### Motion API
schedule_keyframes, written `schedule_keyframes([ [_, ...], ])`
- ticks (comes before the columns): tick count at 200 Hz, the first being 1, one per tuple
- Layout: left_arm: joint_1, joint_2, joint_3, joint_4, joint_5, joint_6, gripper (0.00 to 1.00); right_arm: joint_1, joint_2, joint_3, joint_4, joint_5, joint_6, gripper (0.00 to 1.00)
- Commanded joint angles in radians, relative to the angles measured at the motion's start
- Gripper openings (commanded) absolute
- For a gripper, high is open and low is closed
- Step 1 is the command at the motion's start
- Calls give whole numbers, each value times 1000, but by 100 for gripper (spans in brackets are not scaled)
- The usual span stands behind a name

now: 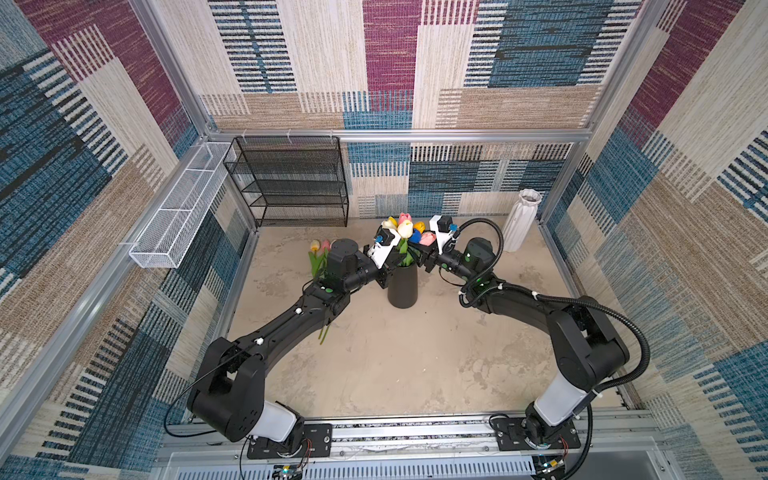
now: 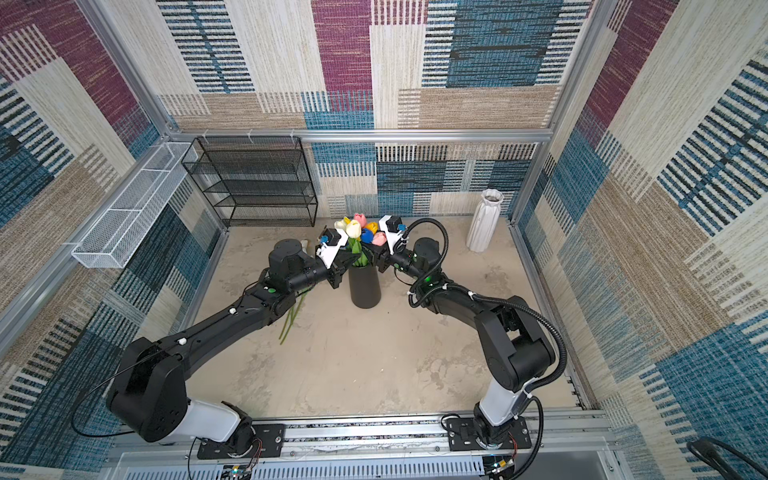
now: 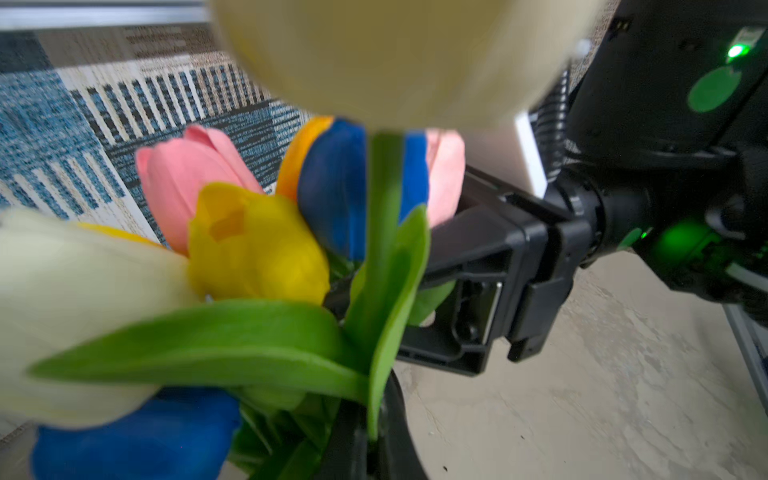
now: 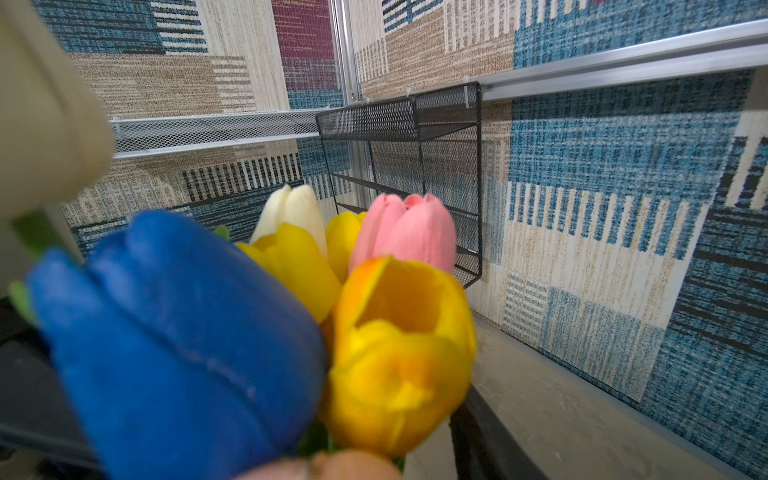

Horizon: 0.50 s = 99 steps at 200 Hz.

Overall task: Arrange the flowers into the vase
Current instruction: 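Open the left gripper to release the white tulip in the vase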

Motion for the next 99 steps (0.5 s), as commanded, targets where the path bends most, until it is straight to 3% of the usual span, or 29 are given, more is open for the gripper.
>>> schedule_keyframes([
  [1, -1, 13, -16, -4, -19, -13, 0, -1, 4, 6, 30, 11, 9, 55],
  [82, -3, 24, -41, 1, -22, -9, 0, -2, 1, 4, 26, 6, -1, 55],
  [99, -3, -1, -47, 6, -16, -11, 17, -1, -5, -2, 28, 5, -2, 63],
])
